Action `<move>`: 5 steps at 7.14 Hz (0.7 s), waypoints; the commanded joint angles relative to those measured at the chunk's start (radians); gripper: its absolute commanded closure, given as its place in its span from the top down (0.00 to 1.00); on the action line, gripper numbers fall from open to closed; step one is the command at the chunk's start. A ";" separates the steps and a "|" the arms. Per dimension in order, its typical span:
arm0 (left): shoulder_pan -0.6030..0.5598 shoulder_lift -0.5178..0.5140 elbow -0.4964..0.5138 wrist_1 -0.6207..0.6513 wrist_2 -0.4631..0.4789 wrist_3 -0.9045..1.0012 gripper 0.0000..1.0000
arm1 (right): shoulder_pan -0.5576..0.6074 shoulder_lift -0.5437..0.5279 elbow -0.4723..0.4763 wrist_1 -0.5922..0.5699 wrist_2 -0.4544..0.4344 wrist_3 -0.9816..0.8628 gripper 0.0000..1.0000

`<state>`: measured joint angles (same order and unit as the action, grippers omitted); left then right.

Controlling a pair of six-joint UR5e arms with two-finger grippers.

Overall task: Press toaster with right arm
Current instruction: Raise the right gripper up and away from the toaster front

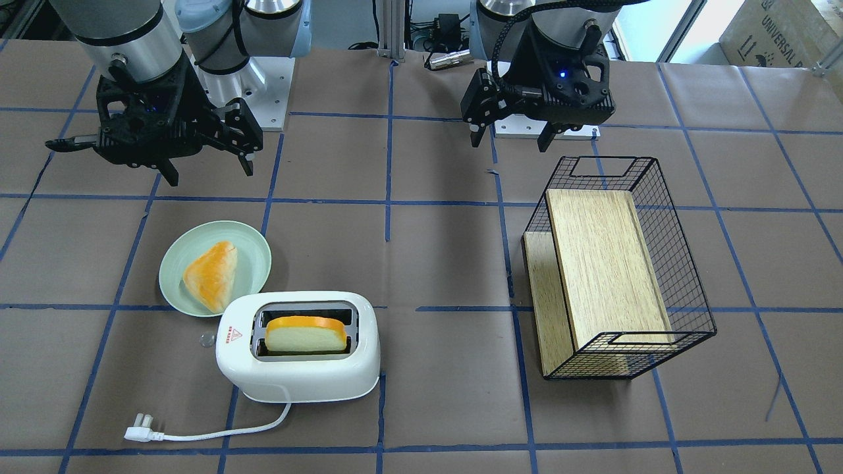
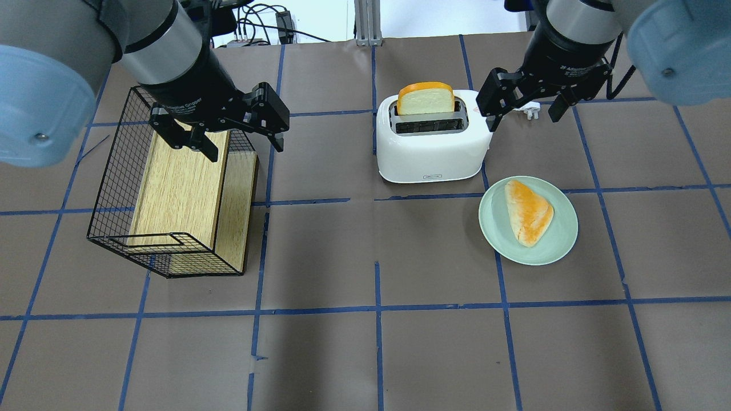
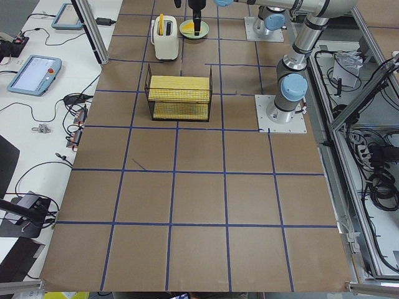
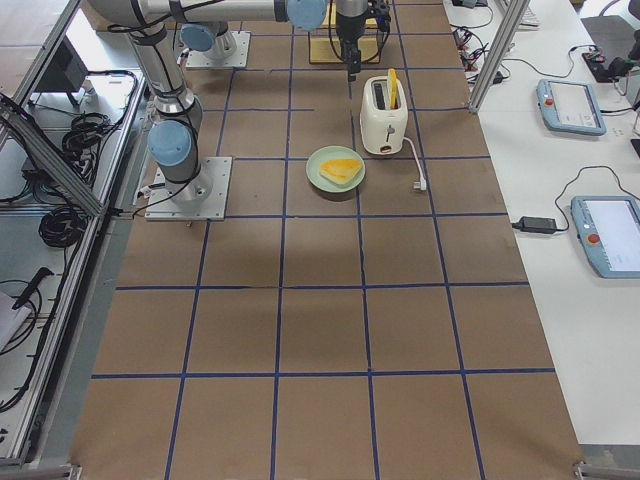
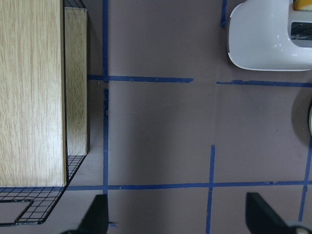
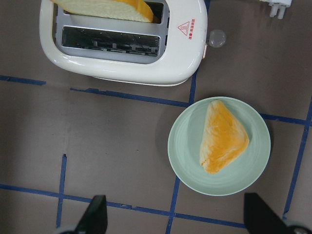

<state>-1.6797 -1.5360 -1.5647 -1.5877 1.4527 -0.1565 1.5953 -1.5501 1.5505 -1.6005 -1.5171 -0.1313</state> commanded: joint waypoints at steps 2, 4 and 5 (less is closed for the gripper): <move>0.000 0.000 0.000 0.000 0.000 0.000 1.00 | -0.005 -0.007 0.025 0.007 -0.005 0.024 1.00; 0.000 -0.001 0.000 0.000 0.000 0.000 1.00 | -0.006 -0.010 0.032 0.049 -0.043 0.024 1.00; 0.000 -0.001 0.000 0.000 0.000 0.000 1.00 | -0.006 -0.013 0.033 0.054 -0.043 0.022 1.00</move>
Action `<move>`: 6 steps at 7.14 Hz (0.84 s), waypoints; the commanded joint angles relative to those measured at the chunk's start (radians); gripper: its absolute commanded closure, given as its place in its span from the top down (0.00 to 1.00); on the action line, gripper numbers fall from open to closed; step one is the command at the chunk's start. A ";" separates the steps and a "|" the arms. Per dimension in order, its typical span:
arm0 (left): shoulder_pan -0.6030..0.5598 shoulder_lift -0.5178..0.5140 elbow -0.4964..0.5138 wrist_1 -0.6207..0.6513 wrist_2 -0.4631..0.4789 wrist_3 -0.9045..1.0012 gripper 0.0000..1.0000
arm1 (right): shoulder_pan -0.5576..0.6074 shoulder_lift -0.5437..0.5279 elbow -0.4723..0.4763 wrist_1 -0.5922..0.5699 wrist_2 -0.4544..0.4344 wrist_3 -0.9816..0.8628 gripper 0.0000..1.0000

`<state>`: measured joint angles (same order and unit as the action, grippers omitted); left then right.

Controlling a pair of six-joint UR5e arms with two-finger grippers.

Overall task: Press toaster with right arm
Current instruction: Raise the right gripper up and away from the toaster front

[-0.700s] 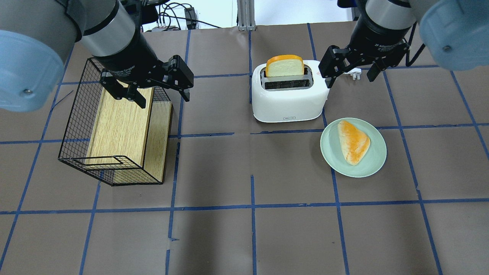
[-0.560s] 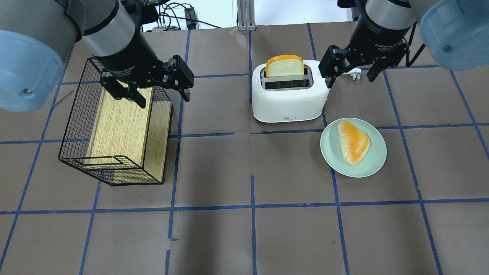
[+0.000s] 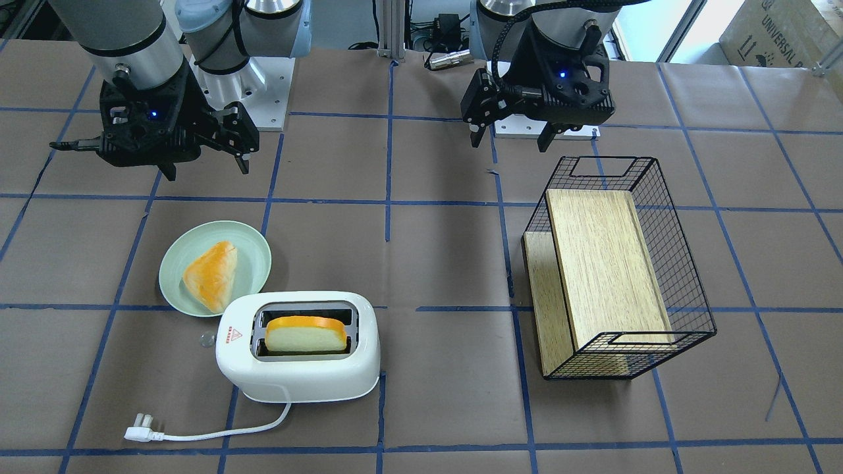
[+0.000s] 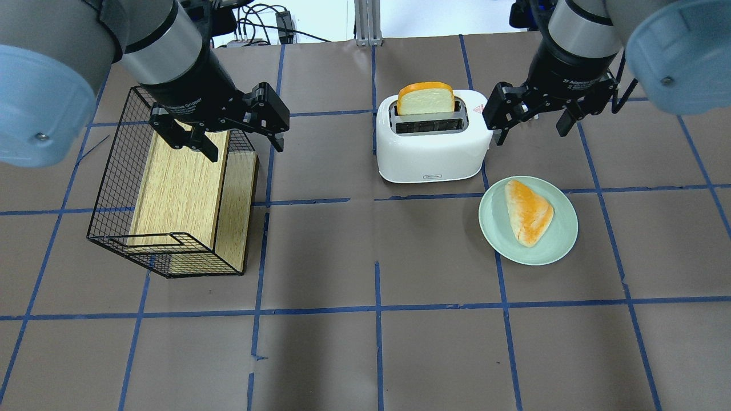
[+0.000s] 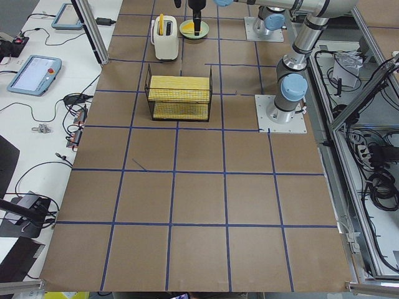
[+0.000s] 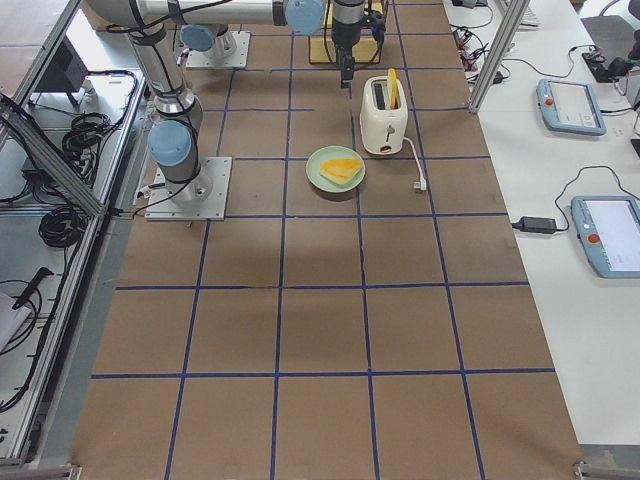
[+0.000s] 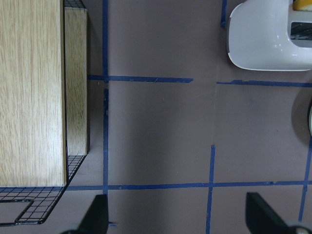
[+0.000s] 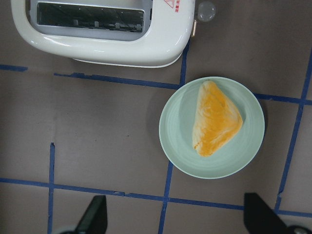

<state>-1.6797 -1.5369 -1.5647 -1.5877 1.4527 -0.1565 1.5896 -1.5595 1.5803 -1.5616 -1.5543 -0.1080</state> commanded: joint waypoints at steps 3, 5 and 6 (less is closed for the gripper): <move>0.000 0.000 0.000 0.000 0.000 0.000 1.00 | -0.011 -0.004 0.013 0.014 0.002 -0.013 1.00; 0.000 0.000 0.000 0.000 0.000 0.000 1.00 | -0.010 0.002 0.006 0.003 0.014 -0.027 1.00; 0.000 0.000 0.000 0.000 0.000 0.000 1.00 | -0.020 0.016 -0.003 -0.014 0.002 -0.223 1.00</move>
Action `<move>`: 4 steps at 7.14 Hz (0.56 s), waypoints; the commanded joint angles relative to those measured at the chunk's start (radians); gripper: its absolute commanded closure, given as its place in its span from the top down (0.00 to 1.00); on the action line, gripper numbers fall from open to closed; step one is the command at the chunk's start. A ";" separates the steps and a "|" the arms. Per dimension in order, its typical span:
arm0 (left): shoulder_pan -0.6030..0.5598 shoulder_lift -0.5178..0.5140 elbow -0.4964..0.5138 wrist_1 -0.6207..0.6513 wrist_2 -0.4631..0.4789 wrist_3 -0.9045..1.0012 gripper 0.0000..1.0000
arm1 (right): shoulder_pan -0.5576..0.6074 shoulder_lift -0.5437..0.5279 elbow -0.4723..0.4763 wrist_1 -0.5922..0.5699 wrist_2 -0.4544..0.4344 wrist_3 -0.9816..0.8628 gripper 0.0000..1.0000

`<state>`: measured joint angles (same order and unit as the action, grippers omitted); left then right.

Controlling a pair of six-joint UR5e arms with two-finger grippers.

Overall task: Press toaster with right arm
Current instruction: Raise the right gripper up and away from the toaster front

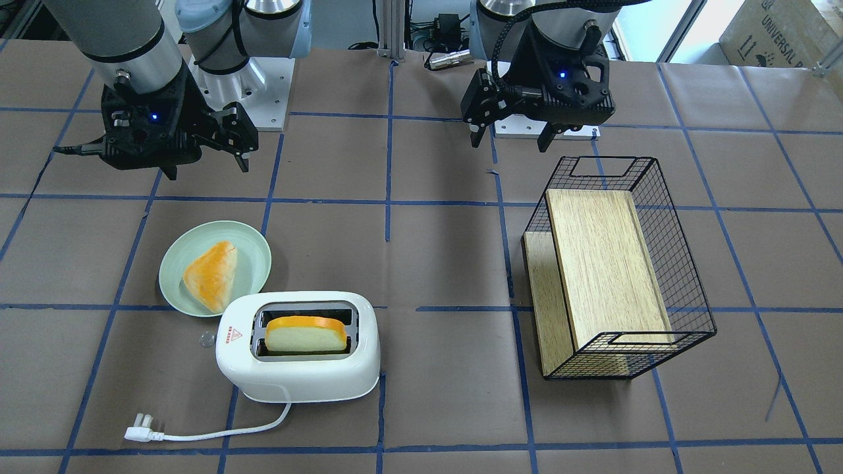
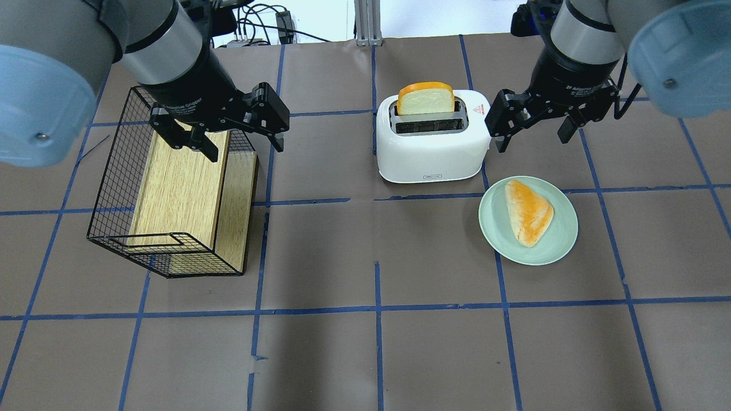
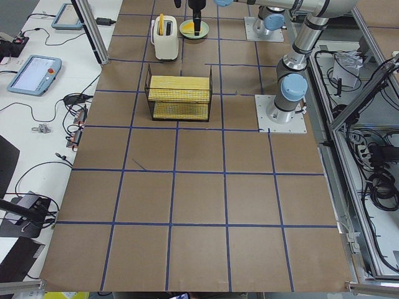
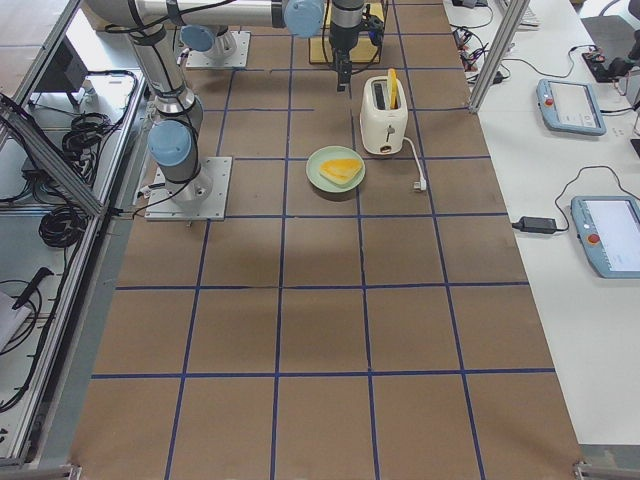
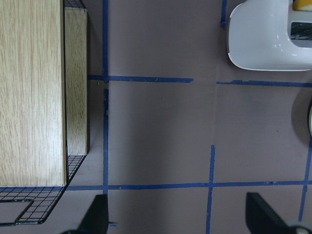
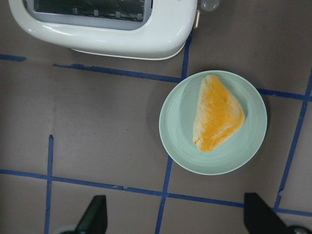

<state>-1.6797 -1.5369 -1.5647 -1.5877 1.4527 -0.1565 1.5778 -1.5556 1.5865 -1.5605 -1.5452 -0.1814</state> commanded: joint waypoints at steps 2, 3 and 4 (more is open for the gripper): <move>0.000 0.000 0.000 0.000 0.000 0.000 1.00 | -0.077 0.119 -0.040 -0.125 -0.021 -0.593 0.99; 0.000 0.001 0.000 0.000 0.000 0.000 1.00 | -0.090 0.173 -0.066 -0.168 -0.016 -0.738 0.97; 0.000 0.000 0.000 0.000 0.000 0.000 1.00 | -0.090 0.248 -0.088 -0.199 -0.019 -0.868 0.94</move>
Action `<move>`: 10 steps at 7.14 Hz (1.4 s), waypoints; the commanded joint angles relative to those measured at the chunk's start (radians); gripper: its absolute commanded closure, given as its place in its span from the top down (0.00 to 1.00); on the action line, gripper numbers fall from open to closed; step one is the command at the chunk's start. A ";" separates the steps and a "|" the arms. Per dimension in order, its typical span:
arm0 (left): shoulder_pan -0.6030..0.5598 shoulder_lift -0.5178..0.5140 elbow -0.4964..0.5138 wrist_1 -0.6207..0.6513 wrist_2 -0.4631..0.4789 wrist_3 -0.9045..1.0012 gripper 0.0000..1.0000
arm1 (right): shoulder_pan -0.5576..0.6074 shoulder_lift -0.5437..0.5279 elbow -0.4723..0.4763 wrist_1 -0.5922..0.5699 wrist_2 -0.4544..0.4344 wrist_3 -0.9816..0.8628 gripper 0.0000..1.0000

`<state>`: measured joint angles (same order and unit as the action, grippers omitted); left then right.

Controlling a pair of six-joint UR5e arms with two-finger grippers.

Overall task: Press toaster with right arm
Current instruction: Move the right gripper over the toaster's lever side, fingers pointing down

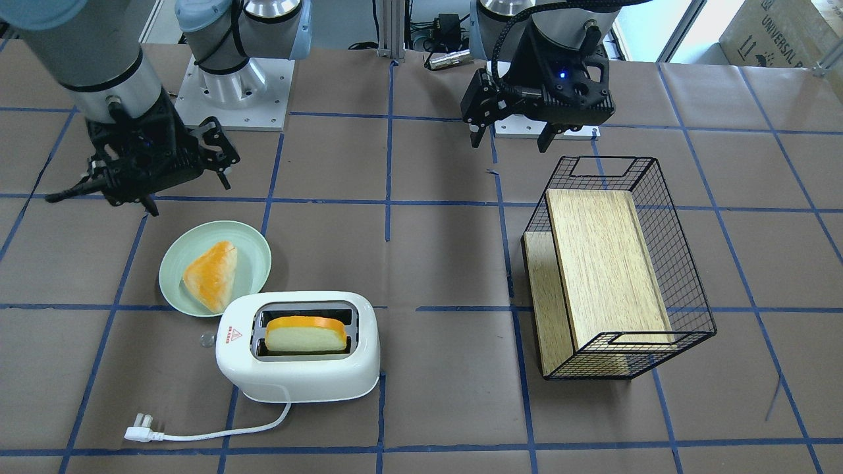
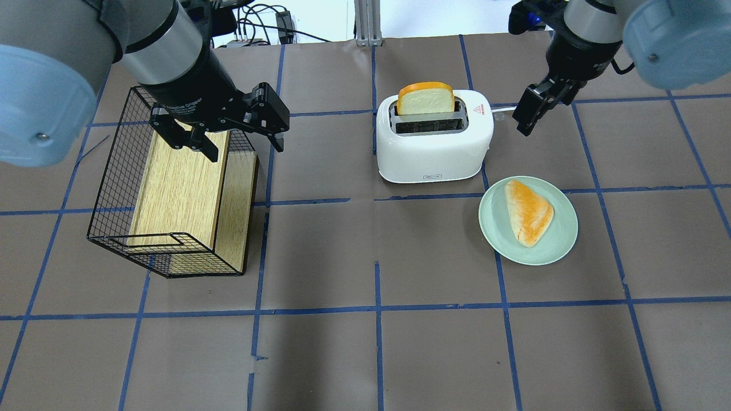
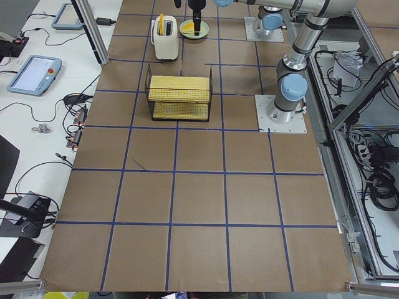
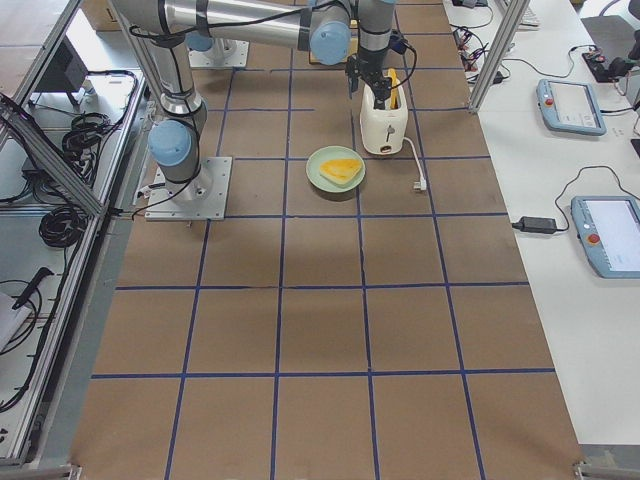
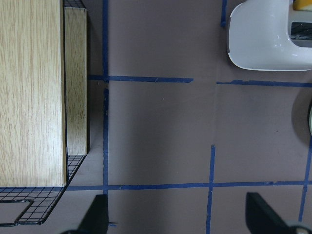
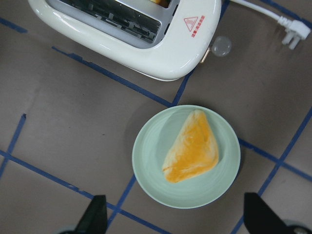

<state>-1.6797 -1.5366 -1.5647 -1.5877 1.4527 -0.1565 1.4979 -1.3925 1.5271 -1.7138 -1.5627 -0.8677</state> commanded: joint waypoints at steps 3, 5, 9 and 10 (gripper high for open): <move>0.000 0.000 0.000 0.000 0.000 0.000 1.00 | -0.007 0.197 -0.045 -0.206 -0.007 -0.400 0.24; 0.000 0.000 0.000 0.000 0.000 0.000 1.00 | -0.002 0.221 -0.042 -0.245 0.009 -0.511 0.08; 0.000 0.001 0.000 0.000 0.000 0.000 1.00 | 0.019 0.225 -0.030 -0.245 0.033 -0.559 0.06; 0.000 0.000 0.000 0.000 0.000 0.000 1.00 | 0.019 0.234 -0.021 -0.245 0.032 -0.556 0.05</move>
<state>-1.6797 -1.5361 -1.5646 -1.5877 1.4527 -0.1565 1.5160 -1.1668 1.4971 -1.9584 -1.5360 -1.4157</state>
